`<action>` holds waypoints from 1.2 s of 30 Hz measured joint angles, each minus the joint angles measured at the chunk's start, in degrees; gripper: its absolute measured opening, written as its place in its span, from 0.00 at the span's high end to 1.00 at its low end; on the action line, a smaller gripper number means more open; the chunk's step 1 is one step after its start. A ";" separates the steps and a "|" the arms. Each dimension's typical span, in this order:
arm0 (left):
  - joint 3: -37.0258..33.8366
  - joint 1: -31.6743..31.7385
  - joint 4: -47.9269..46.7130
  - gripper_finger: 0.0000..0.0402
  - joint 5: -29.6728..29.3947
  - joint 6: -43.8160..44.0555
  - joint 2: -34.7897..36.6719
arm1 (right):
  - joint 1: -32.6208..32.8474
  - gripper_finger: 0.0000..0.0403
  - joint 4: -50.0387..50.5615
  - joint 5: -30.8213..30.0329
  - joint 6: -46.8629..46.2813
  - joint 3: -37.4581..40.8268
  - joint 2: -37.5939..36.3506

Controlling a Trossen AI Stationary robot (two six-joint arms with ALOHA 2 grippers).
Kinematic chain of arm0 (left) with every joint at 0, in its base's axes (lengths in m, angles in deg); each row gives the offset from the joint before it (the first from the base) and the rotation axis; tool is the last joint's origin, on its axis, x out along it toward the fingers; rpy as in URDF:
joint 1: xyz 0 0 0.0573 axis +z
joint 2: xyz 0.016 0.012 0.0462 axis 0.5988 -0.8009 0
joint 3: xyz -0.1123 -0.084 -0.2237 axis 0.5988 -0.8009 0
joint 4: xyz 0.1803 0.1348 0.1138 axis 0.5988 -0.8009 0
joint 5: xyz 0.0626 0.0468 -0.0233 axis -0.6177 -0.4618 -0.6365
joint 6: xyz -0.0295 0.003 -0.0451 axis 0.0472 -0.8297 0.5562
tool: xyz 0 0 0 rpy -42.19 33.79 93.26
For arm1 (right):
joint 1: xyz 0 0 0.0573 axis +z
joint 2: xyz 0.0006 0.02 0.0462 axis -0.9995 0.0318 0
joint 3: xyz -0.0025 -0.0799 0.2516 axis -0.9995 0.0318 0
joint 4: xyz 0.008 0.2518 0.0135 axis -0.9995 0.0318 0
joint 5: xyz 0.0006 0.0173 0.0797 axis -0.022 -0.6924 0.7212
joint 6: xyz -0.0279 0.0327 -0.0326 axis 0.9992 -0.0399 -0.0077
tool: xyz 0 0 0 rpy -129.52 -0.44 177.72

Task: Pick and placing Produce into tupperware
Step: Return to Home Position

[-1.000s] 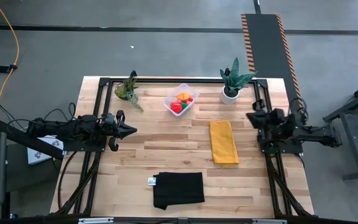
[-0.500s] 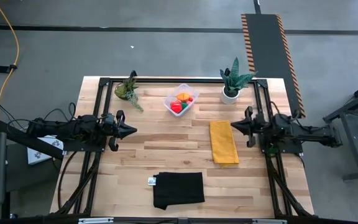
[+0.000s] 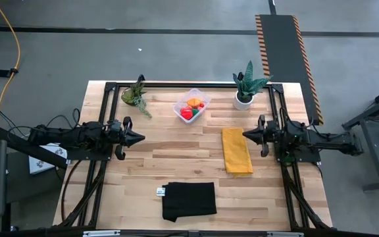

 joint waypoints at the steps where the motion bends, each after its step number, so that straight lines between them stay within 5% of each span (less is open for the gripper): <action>1: -0.01 0.00 -0.02 1.00 0.00 0.00 -0.01 | 0.00 1.00 0.02 0.00 -0.13 -0.02 0.00; 36: -0.01 0.00 -0.02 1.00 0.00 -0.02 0.00 | 0.00 1.00 0.11 -0.02 -1.59 -0.04 -0.02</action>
